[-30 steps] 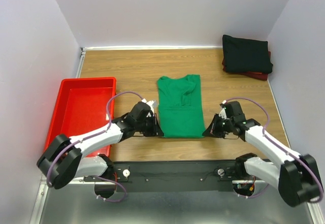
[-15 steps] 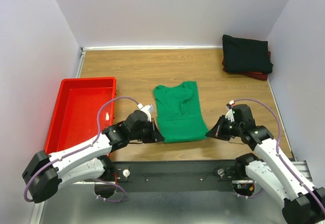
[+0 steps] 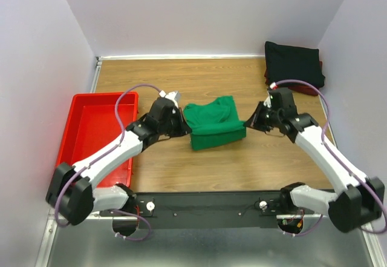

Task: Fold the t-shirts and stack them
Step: Fold the tshirt

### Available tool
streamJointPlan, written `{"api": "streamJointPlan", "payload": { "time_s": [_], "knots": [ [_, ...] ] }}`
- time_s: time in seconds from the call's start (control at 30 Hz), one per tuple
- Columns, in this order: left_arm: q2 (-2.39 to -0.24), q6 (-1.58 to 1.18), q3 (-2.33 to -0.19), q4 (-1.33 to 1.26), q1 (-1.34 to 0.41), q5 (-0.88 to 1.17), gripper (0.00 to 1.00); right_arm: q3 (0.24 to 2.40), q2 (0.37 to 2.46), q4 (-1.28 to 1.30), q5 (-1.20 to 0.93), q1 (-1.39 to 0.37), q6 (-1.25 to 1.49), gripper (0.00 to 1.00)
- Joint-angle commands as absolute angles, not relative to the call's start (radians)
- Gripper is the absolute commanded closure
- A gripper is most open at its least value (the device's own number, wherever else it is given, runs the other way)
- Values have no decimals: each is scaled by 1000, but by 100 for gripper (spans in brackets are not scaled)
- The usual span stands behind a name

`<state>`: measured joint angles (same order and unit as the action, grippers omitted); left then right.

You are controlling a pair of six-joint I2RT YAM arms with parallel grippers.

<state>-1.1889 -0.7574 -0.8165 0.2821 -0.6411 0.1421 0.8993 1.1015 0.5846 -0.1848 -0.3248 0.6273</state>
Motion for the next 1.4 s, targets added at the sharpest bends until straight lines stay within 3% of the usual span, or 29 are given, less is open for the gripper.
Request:
{"api": "streamJointPlan", "payload": {
  "time_s": [0.0,0.1,0.37,0.53,0.63,0.67,0.77,0.83,0.87,0.9,1.0,1.1,1.2,1.27,1.37],
  "knots": [
    [-1271,-640,-909,272,-569,192,100,1009,1235,496,-112,-328,583,100],
    [-1362,-617,-995,272,-534,215,100,1081,1354,459,-91,-327,575,100],
    [-1699,-597,-1270,253,-385,305,100,1512,1807,430,-67,-305,534,99],
    [-1957,-607,-1454,218,-305,310,100,1804,2159,431,-132,-270,506,83],
    [-2044,-609,-1531,238,-269,296,82,1940,2256,433,-131,-261,470,50],
    [-2045,-612,-1542,229,-261,307,73,1959,2267,434,-118,-258,462,35],
    [-1996,-620,-1517,204,-236,284,51,1974,2244,433,-95,-233,437,25],
    [-1967,-620,-1500,201,-227,255,49,1941,2221,431,-81,-227,431,25],
    [-1941,-620,-1487,202,-227,244,41,1921,2208,431,-74,-226,425,25],
    [-1931,-621,-1482,213,-226,214,41,1881,2183,430,-84,-225,416,26],
    [-1892,-635,-1447,212,-232,192,45,1810,2154,420,-92,-229,404,27],
    [-1871,-637,-1445,218,-271,149,58,1723,2122,384,-89,-235,381,30],
    [-1890,-635,-1476,238,-317,126,86,1677,2097,359,-94,-245,373,34],
    [-1922,-640,-1500,256,-342,118,100,1649,2079,345,-87,-262,376,43],
    [-1971,-641,-1529,258,-359,109,100,1635,2075,337,-61,-293,374,43]
  ]
}}
